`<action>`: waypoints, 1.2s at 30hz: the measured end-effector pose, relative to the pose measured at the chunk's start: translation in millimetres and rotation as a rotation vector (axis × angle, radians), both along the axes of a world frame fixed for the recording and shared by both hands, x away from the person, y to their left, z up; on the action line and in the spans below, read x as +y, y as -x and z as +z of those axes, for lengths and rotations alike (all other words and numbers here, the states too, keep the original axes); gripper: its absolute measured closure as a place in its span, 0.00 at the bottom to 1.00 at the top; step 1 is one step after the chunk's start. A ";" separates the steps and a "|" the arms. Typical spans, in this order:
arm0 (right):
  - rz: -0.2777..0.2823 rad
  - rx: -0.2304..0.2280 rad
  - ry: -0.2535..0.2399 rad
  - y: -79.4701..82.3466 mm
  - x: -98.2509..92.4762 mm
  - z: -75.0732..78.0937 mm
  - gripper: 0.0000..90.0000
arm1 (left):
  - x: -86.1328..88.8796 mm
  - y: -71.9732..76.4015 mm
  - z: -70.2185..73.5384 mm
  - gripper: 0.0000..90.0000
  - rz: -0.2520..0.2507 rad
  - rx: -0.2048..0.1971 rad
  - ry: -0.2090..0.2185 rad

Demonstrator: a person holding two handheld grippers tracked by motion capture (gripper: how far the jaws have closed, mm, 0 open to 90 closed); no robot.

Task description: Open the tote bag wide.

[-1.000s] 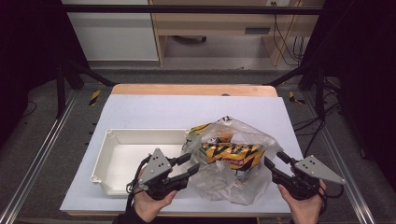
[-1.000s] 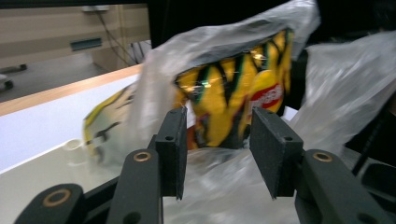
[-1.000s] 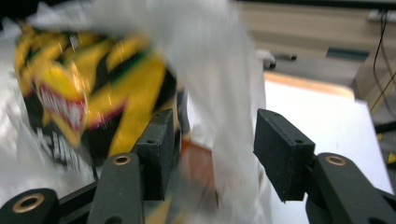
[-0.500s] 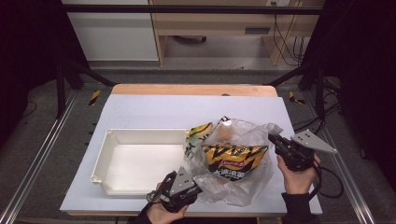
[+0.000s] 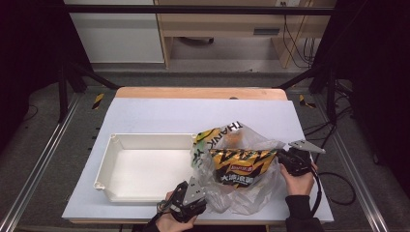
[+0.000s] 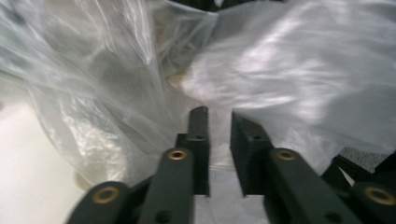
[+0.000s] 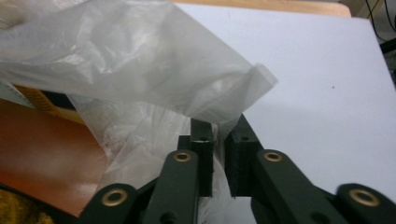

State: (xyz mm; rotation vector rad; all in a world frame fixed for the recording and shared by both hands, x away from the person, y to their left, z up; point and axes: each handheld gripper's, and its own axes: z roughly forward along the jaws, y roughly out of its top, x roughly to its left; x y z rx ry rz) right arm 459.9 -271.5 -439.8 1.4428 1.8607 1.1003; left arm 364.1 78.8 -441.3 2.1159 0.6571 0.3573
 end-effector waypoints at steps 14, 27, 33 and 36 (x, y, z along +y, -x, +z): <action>0.099 -0.237 -0.060 26.2 -8.5 65.0 0.52 | 43.1 -32.6 82.0 0.57 0.141 -0.145 0.212; 0.123 -0.260 -0.072 11.2 1.6 71.1 0.91 | 17.5 -79.8 71.6 0.90 0.200 -0.086 0.022; 0.079 -0.251 -0.101 -14.2 1.3 65.2 0.95 | 21.6 -105.0 76.8 0.98 0.314 -0.144 0.073; 0.057 -0.225 -0.108 -28.4 3.6 56.9 0.94 | 21.3 -117.7 70.0 0.97 0.349 -0.129 0.098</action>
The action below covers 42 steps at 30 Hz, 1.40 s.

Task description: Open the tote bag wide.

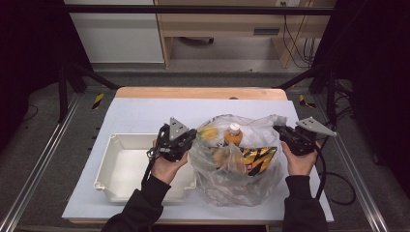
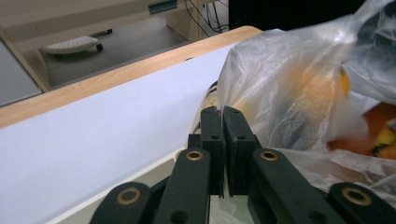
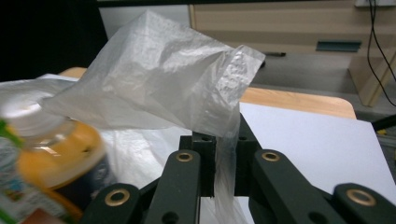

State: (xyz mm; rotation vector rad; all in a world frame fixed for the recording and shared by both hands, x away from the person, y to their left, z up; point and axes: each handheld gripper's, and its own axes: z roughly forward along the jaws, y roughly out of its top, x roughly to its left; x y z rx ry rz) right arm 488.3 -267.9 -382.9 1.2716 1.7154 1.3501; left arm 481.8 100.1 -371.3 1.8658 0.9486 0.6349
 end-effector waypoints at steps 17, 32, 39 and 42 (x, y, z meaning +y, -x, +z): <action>-0.096 0.326 0.257 -44.8 8.6 -61.7 0.93 | -6.8 -37.9 -39.6 0.97 0.032 0.121 -0.143; -0.053 0.162 0.040 8.8 -22.9 -19.1 0.60 | 31.9 4.1 12.1 0.63 -0.056 -0.009 0.116; 0.067 0.056 0.041 66.3 -17.0 8.5 0.55 | 27.9 54.1 45.8 0.59 -0.178 -0.100 0.139; 0.097 0.046 0.046 85.4 -12.2 12.4 0.54 | 20.3 68.2 53.0 0.56 -0.217 -0.114 0.138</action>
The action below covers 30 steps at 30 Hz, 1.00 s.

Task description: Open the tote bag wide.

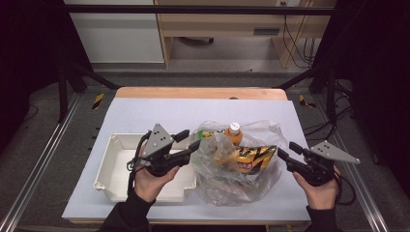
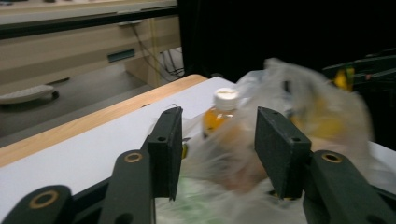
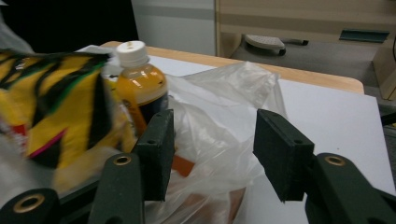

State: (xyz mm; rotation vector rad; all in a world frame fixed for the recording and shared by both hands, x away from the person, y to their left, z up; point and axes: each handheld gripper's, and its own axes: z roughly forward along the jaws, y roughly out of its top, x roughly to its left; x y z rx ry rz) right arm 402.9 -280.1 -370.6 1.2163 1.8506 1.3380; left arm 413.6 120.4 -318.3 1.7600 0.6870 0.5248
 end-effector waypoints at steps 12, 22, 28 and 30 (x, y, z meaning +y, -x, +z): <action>0.120 -0.003 -0.029 28.0 12.4 -4.4 0.41 | -52.9 -3.3 14.1 0.52 -0.069 0.020 -0.039; 0.215 0.017 -0.014 23.8 29.2 -15.4 0.66 | -48.8 -8.5 4.4 0.98 -0.030 0.089 -0.138; 0.233 0.032 -0.006 32.9 24.7 -17.5 1.00 | -18.6 8.8 -16.9 1.00 -0.028 0.113 -0.137; 0.232 0.040 -0.004 36.1 23.4 -18.5 1.00 | -13.1 14.3 -28.7 0.99 -0.036 0.133 -0.140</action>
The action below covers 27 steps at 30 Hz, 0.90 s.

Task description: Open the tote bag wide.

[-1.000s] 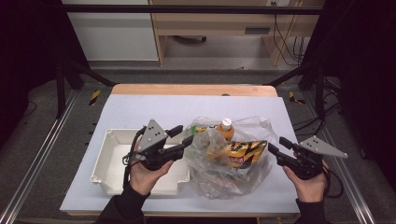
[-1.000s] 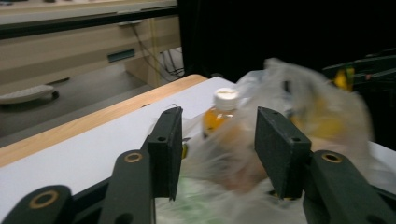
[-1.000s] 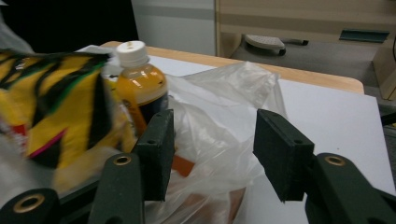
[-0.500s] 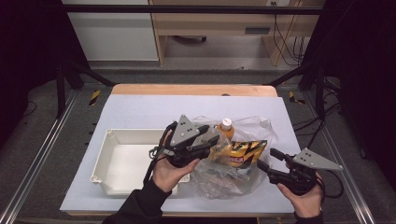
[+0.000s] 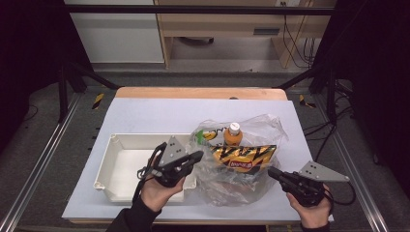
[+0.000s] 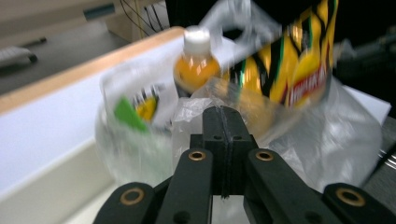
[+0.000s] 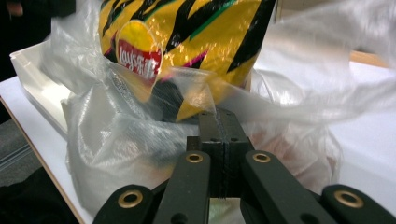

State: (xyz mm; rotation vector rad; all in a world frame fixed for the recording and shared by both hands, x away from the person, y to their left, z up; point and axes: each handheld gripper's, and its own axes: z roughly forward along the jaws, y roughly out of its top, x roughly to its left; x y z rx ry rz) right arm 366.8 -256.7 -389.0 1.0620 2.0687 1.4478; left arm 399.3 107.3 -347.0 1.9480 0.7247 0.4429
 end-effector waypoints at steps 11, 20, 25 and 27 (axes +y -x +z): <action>-0.022 0.058 0.025 13.1 -4.0 -19.1 1.00 | -2.1 25.3 -65.1 0.98 -0.068 0.098 -0.073; -0.068 0.146 0.087 6.9 -3.9 -47.1 1.00 | -13.1 32.2 -89.5 0.97 -0.080 0.115 -0.093; -0.083 0.197 0.116 1.4 -1.7 -63.1 1.00 | -16.2 31.4 -98.4 0.96 -0.069 0.118 -0.113; -0.093 0.209 0.126 -0.7 -1.9 -68.4 1.00 | -15.9 30.3 -101.1 0.95 -0.061 0.121 -0.115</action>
